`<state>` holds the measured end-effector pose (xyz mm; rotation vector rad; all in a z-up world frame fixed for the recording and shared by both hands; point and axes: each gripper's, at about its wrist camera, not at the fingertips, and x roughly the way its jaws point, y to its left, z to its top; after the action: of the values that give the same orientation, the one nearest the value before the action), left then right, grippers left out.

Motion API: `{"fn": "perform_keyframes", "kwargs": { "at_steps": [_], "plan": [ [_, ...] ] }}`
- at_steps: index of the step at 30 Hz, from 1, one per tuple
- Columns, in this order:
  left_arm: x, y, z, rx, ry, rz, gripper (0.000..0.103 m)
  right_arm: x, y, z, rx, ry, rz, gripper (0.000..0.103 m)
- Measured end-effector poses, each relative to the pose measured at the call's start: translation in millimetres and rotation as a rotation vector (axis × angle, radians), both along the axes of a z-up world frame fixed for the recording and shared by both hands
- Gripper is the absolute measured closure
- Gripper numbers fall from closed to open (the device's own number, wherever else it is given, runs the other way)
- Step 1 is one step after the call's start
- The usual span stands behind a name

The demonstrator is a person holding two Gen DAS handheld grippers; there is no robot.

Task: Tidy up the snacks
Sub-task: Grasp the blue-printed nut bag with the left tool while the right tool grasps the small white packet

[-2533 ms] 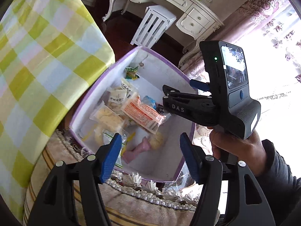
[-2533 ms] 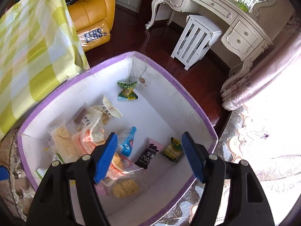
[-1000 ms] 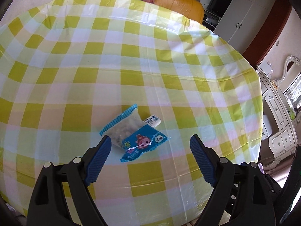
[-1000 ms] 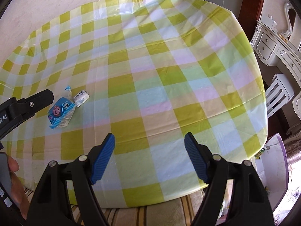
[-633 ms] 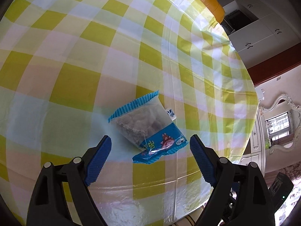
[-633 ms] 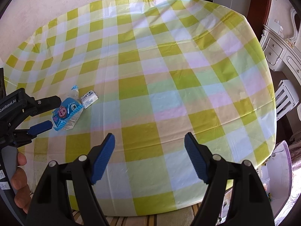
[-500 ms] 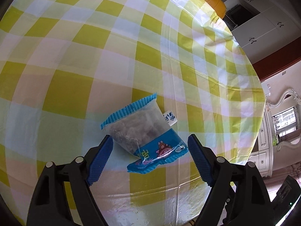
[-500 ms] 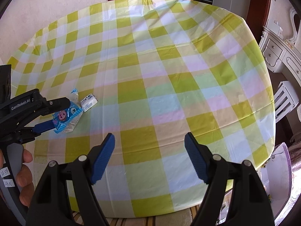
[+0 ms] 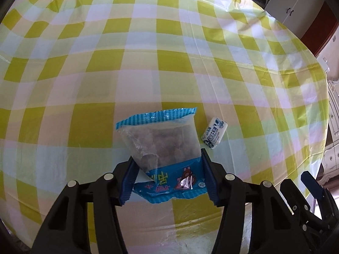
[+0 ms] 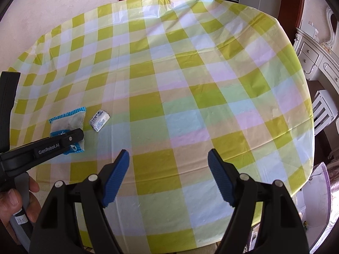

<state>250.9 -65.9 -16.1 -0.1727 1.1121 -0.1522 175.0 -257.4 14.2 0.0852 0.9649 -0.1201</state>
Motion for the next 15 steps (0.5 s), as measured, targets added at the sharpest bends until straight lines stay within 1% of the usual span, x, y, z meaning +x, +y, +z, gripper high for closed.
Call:
{"fn": "perform_keyframes", "kwargs": {
  "at_steps": [3,5,9,13,15],
  "plan": [
    [-2,19,6,-0.041,-0.024,0.049,0.049,12,16,-2,0.000,-0.003,0.047,0.026],
    [-3,31,9,-0.059,-0.040,0.087,0.049,21,30,-5,-0.011,-0.005,0.101,0.026],
    [-5,55,12,-0.098,-0.058,0.164,0.049,39,59,-10,-0.083,0.011,0.246,0.027],
    [-6,78,13,-0.120,-0.074,0.236,0.049,57,69,-12,-0.140,0.013,0.363,0.027],
    [-6,85,12,-0.125,-0.073,0.259,0.049,66,75,-15,-0.158,0.034,0.442,0.027]
  ]
}}
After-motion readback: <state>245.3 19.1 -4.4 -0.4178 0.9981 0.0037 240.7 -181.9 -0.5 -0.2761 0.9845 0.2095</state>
